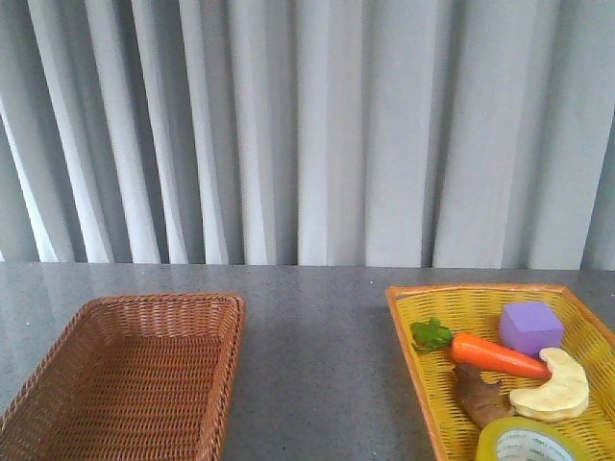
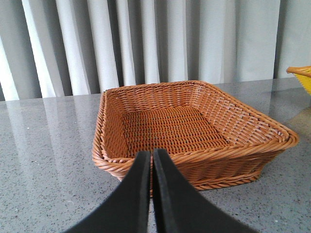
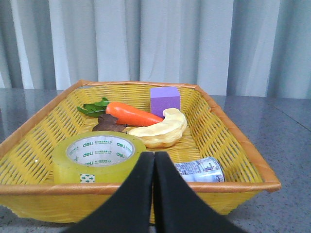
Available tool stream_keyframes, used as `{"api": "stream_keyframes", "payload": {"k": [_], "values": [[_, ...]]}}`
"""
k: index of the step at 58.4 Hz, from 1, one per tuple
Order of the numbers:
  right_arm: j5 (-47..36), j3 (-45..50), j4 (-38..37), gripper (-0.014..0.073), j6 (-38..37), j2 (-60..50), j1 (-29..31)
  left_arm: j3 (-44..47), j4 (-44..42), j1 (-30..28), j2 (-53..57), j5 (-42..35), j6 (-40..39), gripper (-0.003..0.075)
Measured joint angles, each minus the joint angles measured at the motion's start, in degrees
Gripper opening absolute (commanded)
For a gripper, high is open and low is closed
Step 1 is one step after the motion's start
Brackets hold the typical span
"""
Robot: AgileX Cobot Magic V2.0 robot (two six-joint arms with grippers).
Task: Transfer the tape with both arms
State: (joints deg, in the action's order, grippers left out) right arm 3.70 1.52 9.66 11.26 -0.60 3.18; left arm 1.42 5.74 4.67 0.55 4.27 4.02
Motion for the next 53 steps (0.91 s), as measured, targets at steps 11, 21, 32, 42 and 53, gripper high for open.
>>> {"api": "stream_keyframes", "payload": {"k": [11,21,32,42,53], "values": [[0.0,0.0,0.0,-0.0004,0.0,0.0,0.0,0.0,0.0,0.0,0.0,0.0,0.0,-0.0006],[-0.7,0.0,1.2,-0.0004,-1.0,0.0,0.1,0.0,0.0,0.0,0.0,-0.6,0.0,-0.0006],[-1.1,-2.7,4.2,-0.0004,-2.7,0.1,0.2,-3.8,0.0,0.0,0.0,-1.1,0.0,-0.0006],[1.3,-12.9,4.1,-0.0004,-2.7,6.1,0.2,-13.7,0.0,0.0,-5.4,-1.0,0.0,-0.0006],[10.2,-25.7,1.7,-0.0004,-2.1,17.1,0.2,-26.1,0.0,0.0,-16.4,3.4,0.0,-0.0006]]}}
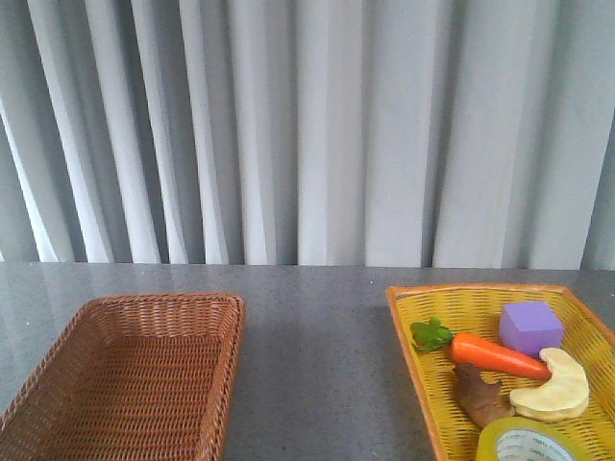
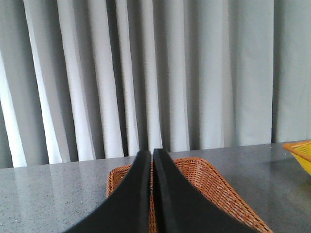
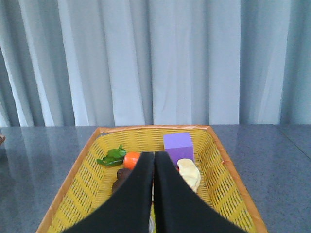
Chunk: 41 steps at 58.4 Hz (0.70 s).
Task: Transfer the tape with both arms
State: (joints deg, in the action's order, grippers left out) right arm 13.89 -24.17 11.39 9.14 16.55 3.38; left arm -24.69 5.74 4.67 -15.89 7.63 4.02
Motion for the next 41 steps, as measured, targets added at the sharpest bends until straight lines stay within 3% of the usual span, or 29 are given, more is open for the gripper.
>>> {"api": "stream_keyframes", "payload": {"k": [9,21,35,41], "values": [[9.2,-8.6,-1.4,-0.0004,0.2,9.0,0.0,-7.6,0.0,0.0,-8.5,7.8,0.0,-0.0006],[17.8,-10.9,-1.8,-0.0004,0.2,16.6,0.0,-9.9,0.0,0.0,-15.3,15.8,0.0,-0.0006],[21.9,-10.9,-2.1,0.001,0.2,19.6,0.0,-9.9,0.0,0.0,-16.8,20.2,0.0,0.0005],[22.2,-10.9,-2.6,0.0066,0.2,19.7,0.0,-9.9,-0.1,0.0,-16.8,21.1,0.0,0.0059]]}}
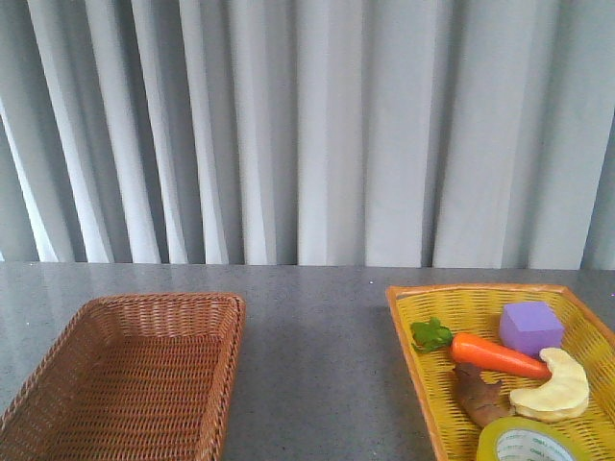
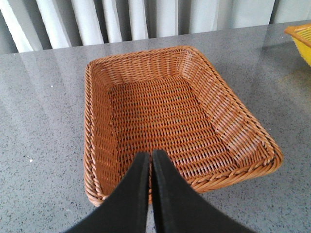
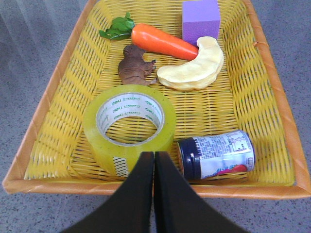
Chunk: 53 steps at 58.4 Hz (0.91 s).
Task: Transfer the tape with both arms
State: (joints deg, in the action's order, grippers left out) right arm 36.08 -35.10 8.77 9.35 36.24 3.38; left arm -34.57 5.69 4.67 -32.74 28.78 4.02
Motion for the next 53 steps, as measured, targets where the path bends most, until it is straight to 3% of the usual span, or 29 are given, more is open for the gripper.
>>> {"api": "stream_keyframes", "payload": {"k": [6,17,24,33,53], "values": [[0.1,0.0,-1.3,0.0187,0.0,0.0,0.0,0.0,-0.5,0.0,0.0,1.1,0.0,0.0168],[0.1,0.0,-2.1,0.0492,0.0,0.0,0.0,0.0,-1.2,0.0,0.0,1.5,0.0,0.048],[0.1,0.0,-2.1,0.0591,0.0,0.0,0.0,0.0,-1.4,0.0,0.0,1.5,0.0,0.0608],[0.1,0.0,-2.1,0.0589,0.0,0.0,0.0,0.0,-1.5,0.0,0.0,1.5,0.0,0.0639],[1.9,-0.6,-1.8,0.0554,-1.0,3.6,0.0,-0.2,-9.6,0.0,-2.3,7.4,-6.7,0.0596]]}}
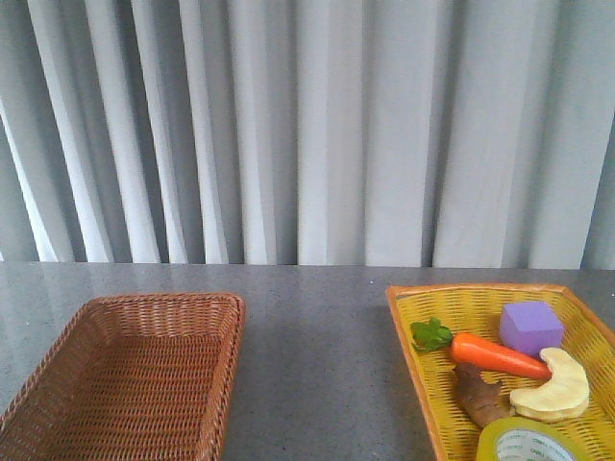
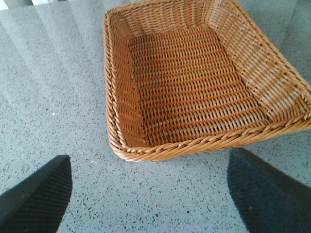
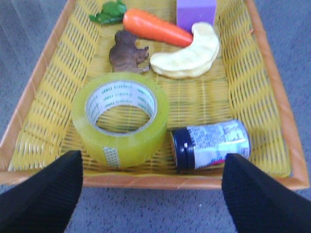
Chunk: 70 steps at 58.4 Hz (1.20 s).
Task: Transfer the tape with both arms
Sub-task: 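Lower the right gripper onto the yellow tape roll in the yellow basket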
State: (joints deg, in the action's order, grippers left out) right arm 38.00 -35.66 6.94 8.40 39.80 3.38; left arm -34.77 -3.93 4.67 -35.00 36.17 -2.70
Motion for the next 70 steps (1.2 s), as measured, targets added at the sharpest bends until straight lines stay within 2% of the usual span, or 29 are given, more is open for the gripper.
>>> {"api": "stream_keyframes", "payload": {"k": [10,15,26,34,52,70], "values": [[4.4,-5.0,0.8,0.0531,0.0,7.8,0.0,-1.4,0.7,0.0,-1.8,0.1,-0.2,0.0559],[6.9,-8.9,0.8,0.0517,0.0,12.5,0.0,-1.6,4.3,0.0,-1.8,0.1,2.2,0.0538],[12.7,-18.0,0.6,0.0489,-0.6,23.6,0.0,-1.6,17.6,3.9,-2.0,-0.1,16.9,0.0515],[16.1,-24.4,-0.6,0.0482,-1.9,32.0,0.0,-1.6,22.8,8.3,-2.2,-0.9,24.7,0.0514],[21.5,-34.4,-2.2,0.0456,-2.1,47.2,0.0,-1.6,23.6,9.6,-2.2,-2.3,26.4,0.0514],[21.6,-35.6,-2.1,0.0372,1.6,56.1,0.0,-1.6,23.6,9.6,-2.2,-2.4,26.4,0.0514]]}}
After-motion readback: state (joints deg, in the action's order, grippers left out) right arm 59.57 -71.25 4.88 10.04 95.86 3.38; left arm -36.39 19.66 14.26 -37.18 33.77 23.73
